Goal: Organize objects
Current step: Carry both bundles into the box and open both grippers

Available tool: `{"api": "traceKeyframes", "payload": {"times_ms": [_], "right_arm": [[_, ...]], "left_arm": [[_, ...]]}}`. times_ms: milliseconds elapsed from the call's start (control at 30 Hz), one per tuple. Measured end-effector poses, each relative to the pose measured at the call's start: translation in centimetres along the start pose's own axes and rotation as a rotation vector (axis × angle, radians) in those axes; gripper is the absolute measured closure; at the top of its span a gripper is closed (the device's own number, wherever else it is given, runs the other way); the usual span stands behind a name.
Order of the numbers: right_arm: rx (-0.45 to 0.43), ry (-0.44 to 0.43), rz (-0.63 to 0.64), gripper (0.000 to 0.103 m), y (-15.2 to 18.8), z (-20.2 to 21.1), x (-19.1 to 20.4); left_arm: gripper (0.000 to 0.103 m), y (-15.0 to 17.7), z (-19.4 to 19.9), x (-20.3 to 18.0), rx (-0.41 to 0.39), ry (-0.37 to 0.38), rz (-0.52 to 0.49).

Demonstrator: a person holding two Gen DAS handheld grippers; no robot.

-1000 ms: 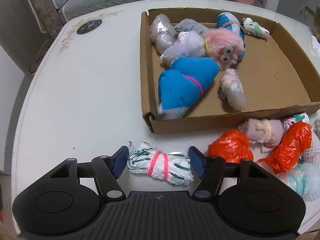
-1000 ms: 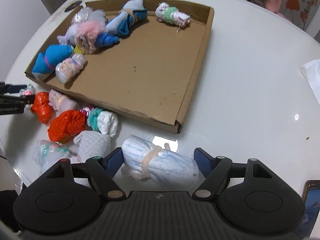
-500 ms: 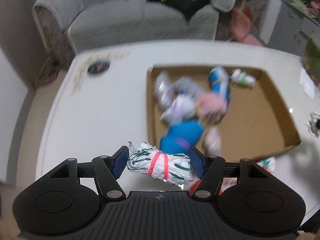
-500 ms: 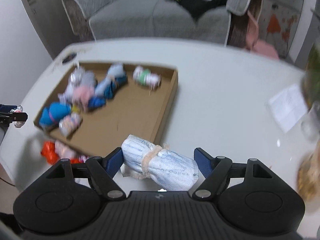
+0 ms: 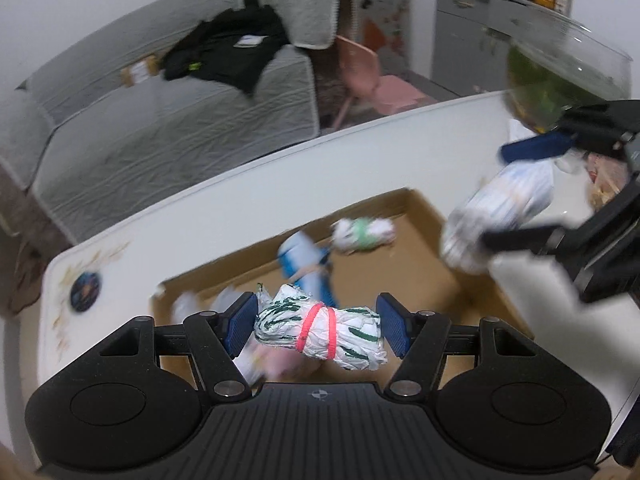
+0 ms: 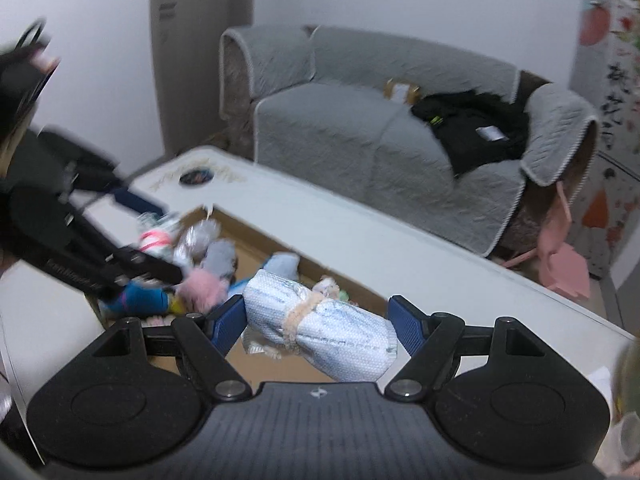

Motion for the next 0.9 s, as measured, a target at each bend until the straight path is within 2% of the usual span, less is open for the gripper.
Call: {"api": "traceKeyframes", "payload": {"times_ms": [133, 267, 333, 633, 900], "right_arm": [[0.048, -0.010, 0.033, 0.029, 0.4, -2.5, -0.4], [0.101, -0.011, 0.037, 0.029, 0.8, -4.7, -1.6], [0.106, -0.034, 0.053, 0.029, 1.1, -5.2, -1.8], [0.182, -0.032, 0.068, 0.029, 2.6, -7.4, -2.1], [0.219, -0.043, -0.069, 0.029, 1.9, -8.6, -1.9]], "left_arm": [[0.033, -0.5, -3.0, -1.9, -0.007, 0.019, -0.081], [0.033, 0.8, -6.4, -3.5, 0.025, 0.026, -0.139], [0.033, 1.0, -7.7, -3.6, 0.038, 0.041, -0.135], [0.033, 1.8, -10.8, -3.7, 0.050, 0.058, -0.106], [0.033, 2.0, -11.7, -3.8, 0.047, 0.043, -0.031]]}}
Point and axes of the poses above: each gripper's, at about its wrist camera, not at the fingertips, and z roughly against the way its jaws point, x to its left, y to its underside, the point moved 10 cm from there along -z, roughly the way its jaws point
